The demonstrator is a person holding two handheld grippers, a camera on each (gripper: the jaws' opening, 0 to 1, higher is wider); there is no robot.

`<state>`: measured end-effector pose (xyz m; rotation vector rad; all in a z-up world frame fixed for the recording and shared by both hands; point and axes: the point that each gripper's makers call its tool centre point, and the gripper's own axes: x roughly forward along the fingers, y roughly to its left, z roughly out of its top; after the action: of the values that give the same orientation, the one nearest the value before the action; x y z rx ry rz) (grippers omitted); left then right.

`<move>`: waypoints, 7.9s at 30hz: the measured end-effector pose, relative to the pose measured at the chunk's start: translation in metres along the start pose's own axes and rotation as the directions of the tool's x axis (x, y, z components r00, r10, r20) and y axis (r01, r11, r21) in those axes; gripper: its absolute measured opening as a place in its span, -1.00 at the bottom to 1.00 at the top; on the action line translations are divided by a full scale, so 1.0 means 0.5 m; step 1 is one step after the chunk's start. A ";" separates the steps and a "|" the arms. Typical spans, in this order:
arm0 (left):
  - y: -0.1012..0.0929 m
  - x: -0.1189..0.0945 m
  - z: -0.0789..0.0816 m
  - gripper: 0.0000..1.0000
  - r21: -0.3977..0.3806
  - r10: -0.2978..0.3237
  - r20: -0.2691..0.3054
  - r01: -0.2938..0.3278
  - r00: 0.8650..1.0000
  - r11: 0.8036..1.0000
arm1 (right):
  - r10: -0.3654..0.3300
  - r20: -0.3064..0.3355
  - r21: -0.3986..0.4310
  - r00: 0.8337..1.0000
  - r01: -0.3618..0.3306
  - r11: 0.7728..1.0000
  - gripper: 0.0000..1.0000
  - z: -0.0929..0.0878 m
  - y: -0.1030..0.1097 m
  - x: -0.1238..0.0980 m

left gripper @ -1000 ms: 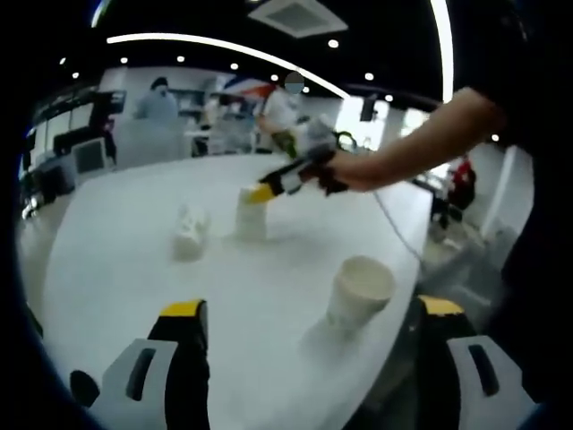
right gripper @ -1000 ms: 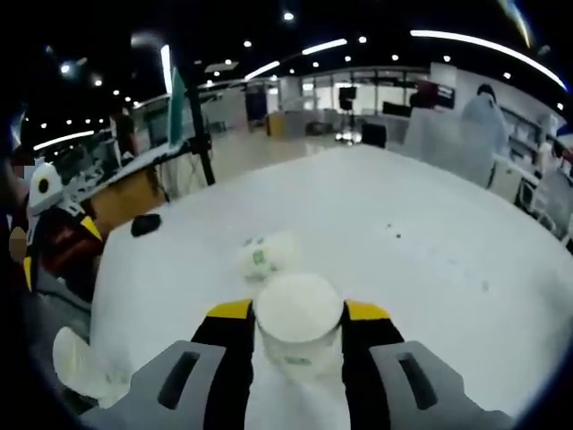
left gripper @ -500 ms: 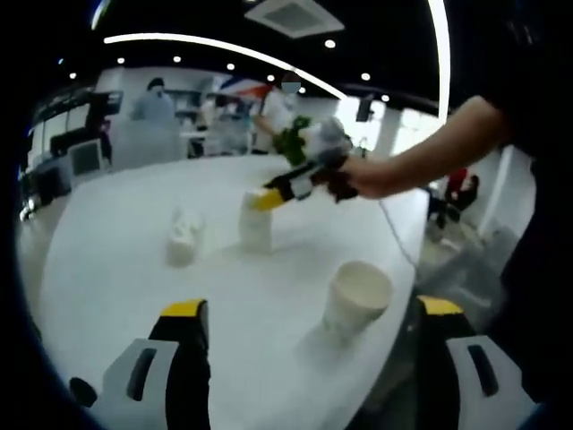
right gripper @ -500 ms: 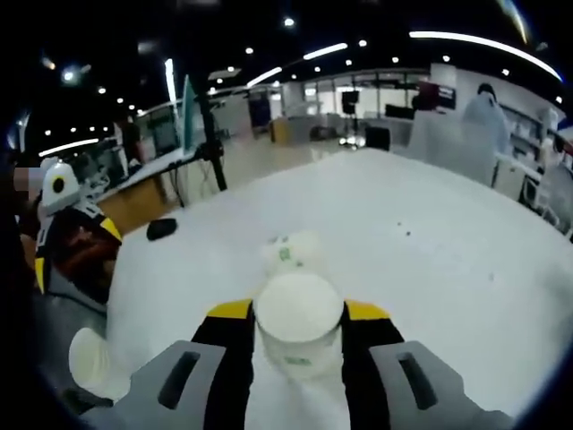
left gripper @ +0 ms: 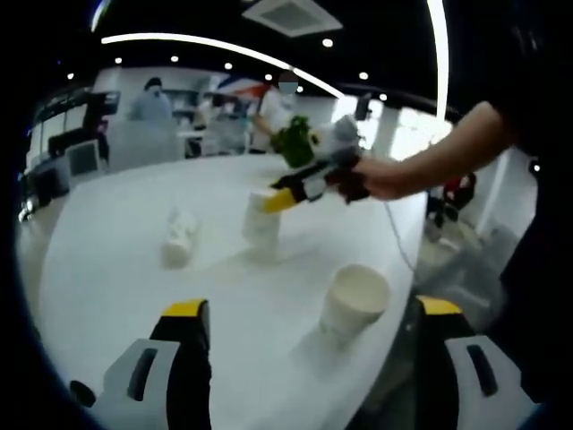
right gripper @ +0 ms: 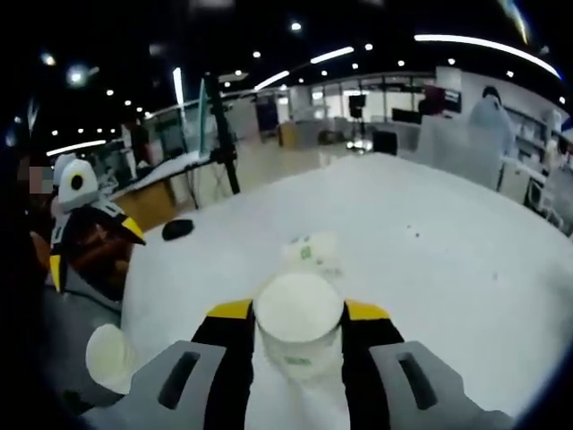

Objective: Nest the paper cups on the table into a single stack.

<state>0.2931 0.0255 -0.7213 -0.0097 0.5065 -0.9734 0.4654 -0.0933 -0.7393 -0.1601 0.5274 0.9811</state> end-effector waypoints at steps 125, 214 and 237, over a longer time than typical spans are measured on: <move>-0.120 0.039 0.124 0.48 -0.059 -0.216 0.180 0.230 0.960 0.971 | 0.302 0.300 0.164 0.905 -0.361 0.918 -0.32 0.085 0.303 -0.168; -0.152 -0.018 0.204 -1.00 -0.209 -0.318 0.308 0.390 0.897 0.897 | 0.296 0.474 0.320 0.829 -0.475 0.819 -0.34 0.058 0.346 -0.214; -0.155 -0.025 0.225 -1.00 -0.226 -0.303 0.312 0.380 0.901 0.897 | 0.255 0.504 0.314 0.825 -0.450 0.836 -0.27 0.053 0.325 -0.240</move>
<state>0.2733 -0.0332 -0.5988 -0.5008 0.3933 -1.2186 0.2877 -0.0833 -0.6401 0.5715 0.3359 1.2065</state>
